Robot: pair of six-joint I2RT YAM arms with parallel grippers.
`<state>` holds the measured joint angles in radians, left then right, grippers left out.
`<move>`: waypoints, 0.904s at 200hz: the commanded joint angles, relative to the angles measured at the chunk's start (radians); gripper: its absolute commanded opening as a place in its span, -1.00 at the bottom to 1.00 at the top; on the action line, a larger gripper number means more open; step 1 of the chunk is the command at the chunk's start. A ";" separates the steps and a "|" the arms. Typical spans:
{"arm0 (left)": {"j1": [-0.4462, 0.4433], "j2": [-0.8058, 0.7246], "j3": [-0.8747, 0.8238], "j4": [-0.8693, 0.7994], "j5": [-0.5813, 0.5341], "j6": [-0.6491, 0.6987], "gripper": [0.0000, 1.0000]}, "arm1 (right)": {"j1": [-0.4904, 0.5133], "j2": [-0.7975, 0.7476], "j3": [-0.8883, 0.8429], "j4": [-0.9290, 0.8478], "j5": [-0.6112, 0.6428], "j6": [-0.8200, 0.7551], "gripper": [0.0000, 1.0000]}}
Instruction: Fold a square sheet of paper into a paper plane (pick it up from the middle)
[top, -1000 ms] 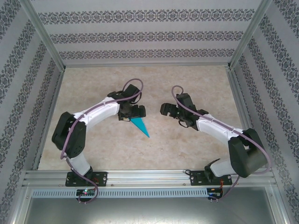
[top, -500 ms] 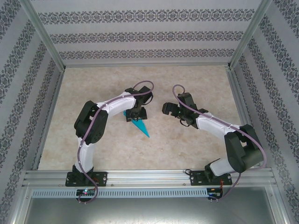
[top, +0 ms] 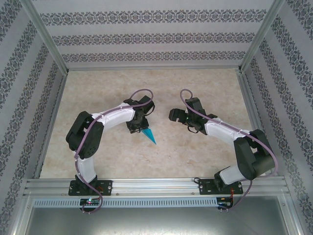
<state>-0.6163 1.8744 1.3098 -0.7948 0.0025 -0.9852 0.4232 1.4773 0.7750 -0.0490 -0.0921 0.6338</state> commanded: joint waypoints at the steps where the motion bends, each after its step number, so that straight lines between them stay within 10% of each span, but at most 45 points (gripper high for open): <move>1: -0.004 -0.006 -0.031 0.092 -0.007 -0.043 -0.20 | 0.012 -0.006 0.012 -0.016 -0.008 0.014 0.88; 79: 0.006 -0.127 -0.073 0.202 -0.055 0.017 -0.93 | 0.021 -0.091 0.009 -0.072 0.020 0.027 0.86; 181: 0.119 -0.162 -0.303 0.899 0.543 0.046 -1.00 | 0.045 -0.199 -0.028 -0.016 -0.133 0.086 0.67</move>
<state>-0.5060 1.6798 1.0405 -0.1104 0.3977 -0.9428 0.4419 1.2888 0.7673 -0.0772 -0.1764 0.7044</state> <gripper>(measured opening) 0.064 0.857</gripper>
